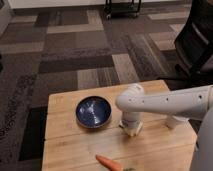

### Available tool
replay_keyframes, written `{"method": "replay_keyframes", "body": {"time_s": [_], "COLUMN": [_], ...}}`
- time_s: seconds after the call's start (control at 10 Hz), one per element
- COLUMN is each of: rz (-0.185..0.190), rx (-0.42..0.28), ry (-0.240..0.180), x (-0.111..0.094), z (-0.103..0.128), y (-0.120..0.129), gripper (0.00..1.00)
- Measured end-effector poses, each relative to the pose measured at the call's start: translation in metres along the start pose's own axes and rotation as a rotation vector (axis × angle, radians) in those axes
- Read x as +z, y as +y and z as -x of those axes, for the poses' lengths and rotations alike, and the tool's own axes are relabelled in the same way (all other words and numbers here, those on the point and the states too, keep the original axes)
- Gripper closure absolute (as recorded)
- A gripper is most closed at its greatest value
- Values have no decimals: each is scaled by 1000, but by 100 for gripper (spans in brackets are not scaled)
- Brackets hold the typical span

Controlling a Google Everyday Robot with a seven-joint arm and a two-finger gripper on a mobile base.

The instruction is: Wipe the white sponge on the table

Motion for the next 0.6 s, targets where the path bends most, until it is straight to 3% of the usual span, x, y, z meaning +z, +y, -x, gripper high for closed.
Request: {"method": "replay_keyframes", "body": {"time_s": [0.3, 0.6], "rz": [-5, -4], "rx": [30, 28], "ry": [-3, -4], "x": [-3, -3], "z": [-8, -6], "y": [-6, -5], "gripper": [100, 73]}}
